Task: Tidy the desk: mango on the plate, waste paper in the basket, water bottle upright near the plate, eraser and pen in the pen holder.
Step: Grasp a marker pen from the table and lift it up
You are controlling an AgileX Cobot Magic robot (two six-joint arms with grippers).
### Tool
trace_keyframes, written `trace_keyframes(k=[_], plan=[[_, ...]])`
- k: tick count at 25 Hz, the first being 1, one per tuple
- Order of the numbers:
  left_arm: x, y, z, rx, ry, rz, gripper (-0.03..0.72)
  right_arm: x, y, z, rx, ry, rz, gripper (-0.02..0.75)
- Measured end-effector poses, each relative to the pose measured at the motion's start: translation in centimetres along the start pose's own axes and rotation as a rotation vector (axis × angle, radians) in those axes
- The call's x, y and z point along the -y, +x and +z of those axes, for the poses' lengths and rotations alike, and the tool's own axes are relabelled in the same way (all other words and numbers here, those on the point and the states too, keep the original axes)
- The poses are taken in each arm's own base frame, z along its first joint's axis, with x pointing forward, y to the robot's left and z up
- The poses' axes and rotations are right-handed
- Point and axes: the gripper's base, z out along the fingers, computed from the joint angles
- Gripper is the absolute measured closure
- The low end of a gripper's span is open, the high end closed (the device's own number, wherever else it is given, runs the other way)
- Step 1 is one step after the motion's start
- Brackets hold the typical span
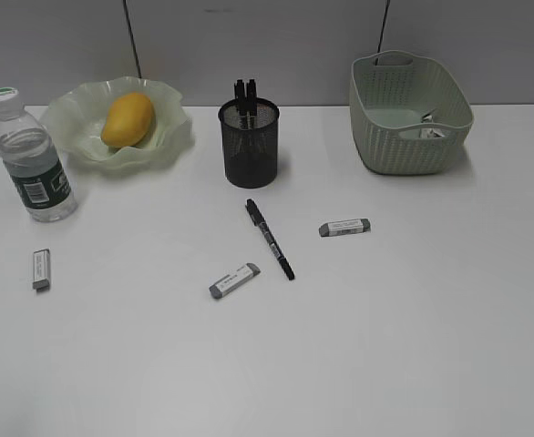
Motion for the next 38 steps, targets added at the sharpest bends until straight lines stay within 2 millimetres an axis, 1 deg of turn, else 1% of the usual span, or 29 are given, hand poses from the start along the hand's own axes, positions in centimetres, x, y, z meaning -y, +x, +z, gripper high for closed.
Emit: trace_keyframes(k=[3, 7, 11, 14, 17, 20, 21, 23, 28, 32, 35, 37, 38], plan=[[0.0, 1.1, -0.6, 0.003, 0.002, 0.002, 0.188, 0.0, 0.0, 0.0, 0.000, 0.000, 0.000, 0.244], [0.0, 2.3, -0.3, -0.053, 0.004, 0.000, 0.188, 0.0, -0.1, 0.2, -0.011, 0.000, 0.000, 0.244], [0.0, 2.7, 0.0, -0.079, 0.004, -0.001, 0.189, 0.0, -0.7, 1.4, -0.069, 0.000, -0.002, 0.244], [-0.1, 2.9, 0.1, -0.091, 0.003, -0.001, 0.189, -0.1, -1.9, 2.9, -0.119, -0.001, -0.004, 0.244], [-0.1, 2.9, 0.1, -0.092, 0.001, 0.000, 0.191, -0.1, -4.0, 4.7, -0.160, -0.002, -0.006, 0.244], [-0.1, 2.9, 0.1, -0.092, 0.001, 0.001, 0.202, -0.2, -6.4, 7.4, -0.216, -0.003, -0.009, 0.247], [-0.1, 2.9, 0.1, -0.092, 0.001, 0.001, 0.204, -0.3, -7.2, 8.9, -0.258, -0.003, -0.010, 0.248], [-0.1, 2.9, 0.1, -0.093, 0.001, 0.001, 0.207, -0.3, -8.8, 10.8, -0.302, -0.002, -0.006, 0.248], [-0.1, 2.9, 0.1, -0.094, 0.001, 0.001, 0.207, -0.5, -12.0, 17.2, -0.428, 0.002, 0.018, 0.248], [-0.1, 2.9, 0.1, -0.095, 0.001, 0.001, 0.207, -0.9, -14.3, 22.0, -0.474, -0.005, 0.055, 0.248], [-0.1, 2.9, 0.1, -0.096, 0.001, 0.001, 0.211, -1.8, -15.8, 25.0, -0.482, -0.019, 0.059, 0.248], [-0.1, 2.9, 0.1, -0.096, 0.001, 0.001, 0.216, -2.8, -16.8, 26.7, -0.477, -0.033, 0.049, 0.248], [-0.1, 2.9, 0.1, -0.095, 0.001, 0.001, 0.218, -3.4, -17.0, 27.8, -0.484, -0.040, 0.047, 0.248]])
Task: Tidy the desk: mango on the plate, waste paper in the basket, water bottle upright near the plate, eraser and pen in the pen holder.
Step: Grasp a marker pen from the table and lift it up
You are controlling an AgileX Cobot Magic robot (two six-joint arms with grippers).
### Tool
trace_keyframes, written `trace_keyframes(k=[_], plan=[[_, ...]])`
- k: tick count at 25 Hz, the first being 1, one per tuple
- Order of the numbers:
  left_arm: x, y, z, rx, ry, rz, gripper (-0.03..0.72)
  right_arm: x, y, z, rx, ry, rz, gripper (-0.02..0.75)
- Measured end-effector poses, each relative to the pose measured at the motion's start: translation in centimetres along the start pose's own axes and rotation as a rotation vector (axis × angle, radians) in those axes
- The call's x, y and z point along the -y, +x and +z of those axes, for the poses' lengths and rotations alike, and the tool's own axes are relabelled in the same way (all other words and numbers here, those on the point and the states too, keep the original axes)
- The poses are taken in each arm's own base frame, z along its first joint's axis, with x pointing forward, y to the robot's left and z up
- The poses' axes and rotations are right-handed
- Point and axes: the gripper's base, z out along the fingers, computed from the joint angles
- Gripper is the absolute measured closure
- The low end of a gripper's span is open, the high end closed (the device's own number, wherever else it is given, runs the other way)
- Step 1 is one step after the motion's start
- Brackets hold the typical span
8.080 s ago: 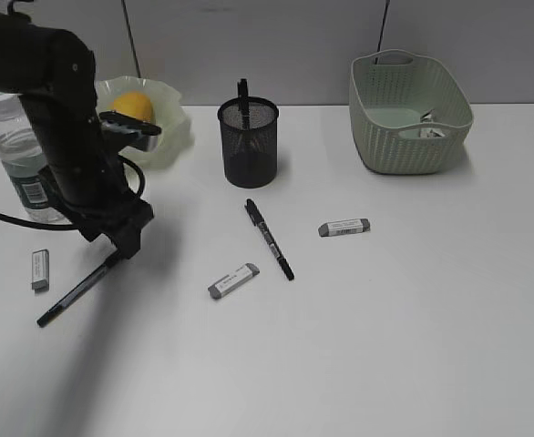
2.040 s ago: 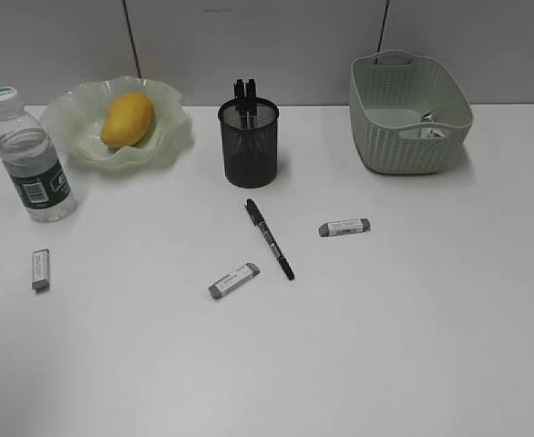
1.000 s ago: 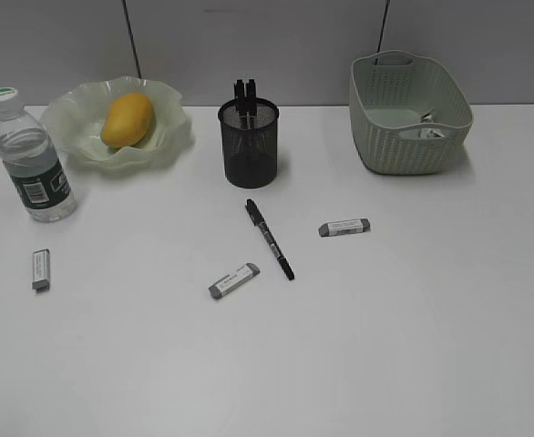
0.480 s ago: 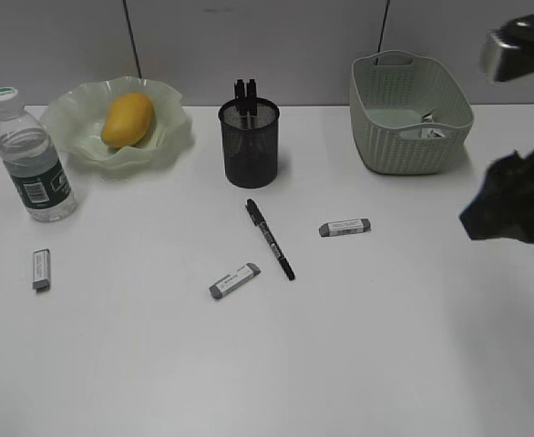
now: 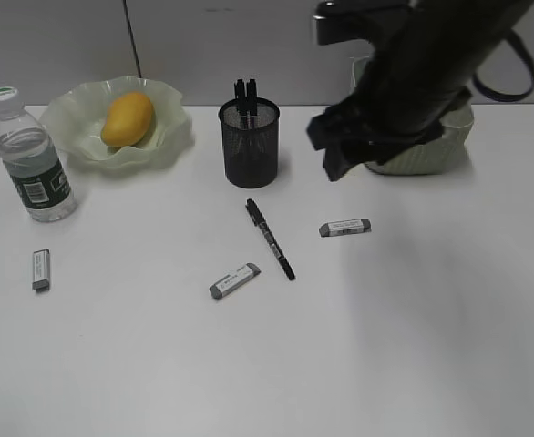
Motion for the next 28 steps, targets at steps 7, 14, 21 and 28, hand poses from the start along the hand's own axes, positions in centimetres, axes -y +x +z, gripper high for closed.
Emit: trace_keyframes(k=[7, 14, 21, 28], plan=[[0.0, 0.7, -1.1, 0.078, 0.002, 0.005, 0.219, -3.8, -3.7, 5.0, -0.014, -0.031, -0.047, 0.248], [0.1, 1.0, -1.5, 0.107, 0.003, 0.007, 0.221, -5.5, -5.1, 10.3, -0.048, -0.036, -0.057, 0.252], [0.1, 1.0, -1.5, 0.106, 0.003, 0.007, 0.221, -5.6, -4.9, 15.2, -0.092, -0.014, -0.058, 0.262], [0.1, 1.0, -1.5, 0.106, 0.003, 0.007, 0.221, -5.3, -5.3, 18.1, -0.094, 0.004, -0.066, 0.291]])
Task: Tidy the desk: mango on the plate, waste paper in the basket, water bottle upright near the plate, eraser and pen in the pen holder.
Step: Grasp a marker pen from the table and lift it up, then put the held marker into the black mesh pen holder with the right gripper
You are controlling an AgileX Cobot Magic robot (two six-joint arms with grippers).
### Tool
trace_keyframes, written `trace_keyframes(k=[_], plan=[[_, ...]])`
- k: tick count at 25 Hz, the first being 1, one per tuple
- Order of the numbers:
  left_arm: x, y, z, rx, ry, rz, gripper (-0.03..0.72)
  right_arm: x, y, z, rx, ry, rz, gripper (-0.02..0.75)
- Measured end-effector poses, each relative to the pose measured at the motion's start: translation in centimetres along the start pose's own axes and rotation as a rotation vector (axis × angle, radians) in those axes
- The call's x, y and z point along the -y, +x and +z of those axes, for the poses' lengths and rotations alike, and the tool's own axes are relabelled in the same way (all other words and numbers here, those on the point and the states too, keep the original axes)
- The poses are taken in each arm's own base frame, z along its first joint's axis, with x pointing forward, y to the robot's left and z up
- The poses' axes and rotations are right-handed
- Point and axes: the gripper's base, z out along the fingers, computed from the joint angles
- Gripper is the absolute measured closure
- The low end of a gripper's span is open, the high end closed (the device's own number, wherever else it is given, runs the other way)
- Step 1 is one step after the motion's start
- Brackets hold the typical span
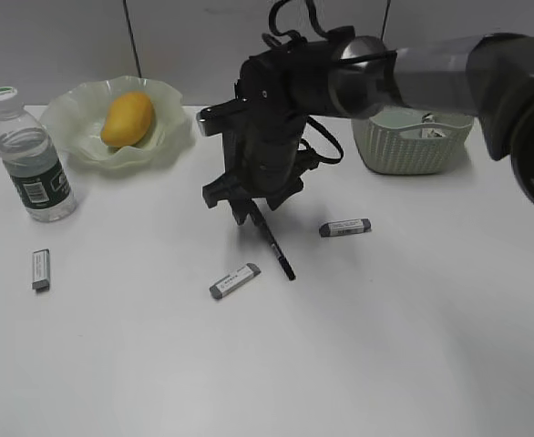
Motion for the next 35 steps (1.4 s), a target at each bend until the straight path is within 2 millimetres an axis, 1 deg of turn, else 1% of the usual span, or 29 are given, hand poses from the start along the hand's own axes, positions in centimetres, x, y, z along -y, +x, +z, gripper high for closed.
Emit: trace_keyframes(k=[5, 9, 15, 18, 23, 24, 26, 29, 31, 33, 35], plan=[[0.0, 0.0, 0.0, 0.000, 0.000, 0.000, 0.221, 0.7, -0.1, 1.1, -0.004, 0.017, 0.000, 0.295], [0.0, 0.0, 0.0, 0.000, 0.000, 0.000, 0.222, 0.7, -0.1, 1.4, 0.001, 0.022, -0.006, 0.335], [0.0, 0.0, 0.0, 0.000, 0.000, 0.000, 0.222, 0.8, -0.1, 2.1, 0.003, 0.022, -0.004, 0.368], [0.0, 0.0, 0.0, 0.000, -0.001, 0.000, 0.222, 0.8, -0.1, 2.2, 0.002, 0.020, -0.001, 0.427], [0.0, 0.0, 0.0, 0.000, -0.001, 0.000, 0.222, 0.8, -0.1, 2.2, 0.003, 0.018, 0.002, 0.576], [0.0, 0.0, 0.0, 0.000, -0.001, 0.000, 0.222, 0.8, -0.2, 2.2, 0.003, 0.019, 0.001, 0.593], [0.0, 0.0, 0.0, 0.000, -0.001, 0.000, 0.222, 0.8, -0.3, 2.0, -0.008, 0.022, -0.004, 0.598], [0.0, 0.0, 0.0, 0.000, -0.001, 0.000, 0.222, 0.7, -0.9, 1.3, -0.001, 0.022, -0.019, 0.598], [0.0, 0.0, 0.0, 0.000, -0.001, 0.000, 0.222, 0.6, -1.6, 0.2, 0.030, 0.011, -0.029, 0.598], [0.0, 0.0, 0.0, 0.000, -0.001, 0.000, 0.222, 0.5, -2.3, -1.4, 0.063, -0.002, -0.041, 0.598], [0.0, 0.0, 0.0, 0.000, -0.001, 0.000, 0.222, 0.3, -3.2, -4.0, 0.133, -0.015, -0.049, 0.598]])
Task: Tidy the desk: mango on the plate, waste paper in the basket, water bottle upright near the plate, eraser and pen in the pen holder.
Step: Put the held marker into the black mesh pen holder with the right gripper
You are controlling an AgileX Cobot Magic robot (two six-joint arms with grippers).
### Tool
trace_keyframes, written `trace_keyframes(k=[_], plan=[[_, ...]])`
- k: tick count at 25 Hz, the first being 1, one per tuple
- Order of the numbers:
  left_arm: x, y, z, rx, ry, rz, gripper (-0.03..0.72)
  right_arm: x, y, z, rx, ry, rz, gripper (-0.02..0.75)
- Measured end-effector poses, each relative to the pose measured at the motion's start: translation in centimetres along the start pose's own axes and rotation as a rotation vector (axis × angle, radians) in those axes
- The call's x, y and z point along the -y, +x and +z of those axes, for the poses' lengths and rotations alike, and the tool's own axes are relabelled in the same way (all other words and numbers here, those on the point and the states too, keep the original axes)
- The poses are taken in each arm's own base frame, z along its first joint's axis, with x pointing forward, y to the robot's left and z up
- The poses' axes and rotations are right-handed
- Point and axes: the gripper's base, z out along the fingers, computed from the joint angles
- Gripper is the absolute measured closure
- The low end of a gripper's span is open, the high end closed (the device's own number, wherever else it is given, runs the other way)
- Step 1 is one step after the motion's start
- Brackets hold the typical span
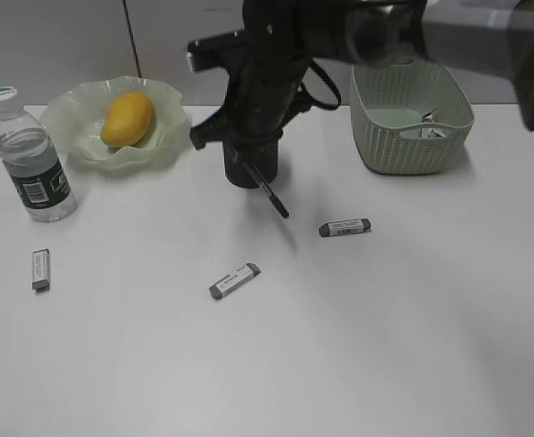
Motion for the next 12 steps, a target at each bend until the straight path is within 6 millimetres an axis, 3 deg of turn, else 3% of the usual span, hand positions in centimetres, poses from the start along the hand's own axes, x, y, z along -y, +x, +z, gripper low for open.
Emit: trace_keyframes(k=[7, 12], plan=[[0.0, 0.0, 0.0, 0.000, 0.000, 0.000, 0.222, 0.0, -5.0, -7.6, 0.451, 0.004, -0.051, 0.601], [0.0, 0.0, 0.0, 0.000, 0.000, 0.000, 0.222, 0.1, -6.6, -8.7, 0.662, 0.034, -0.126, 0.601]])
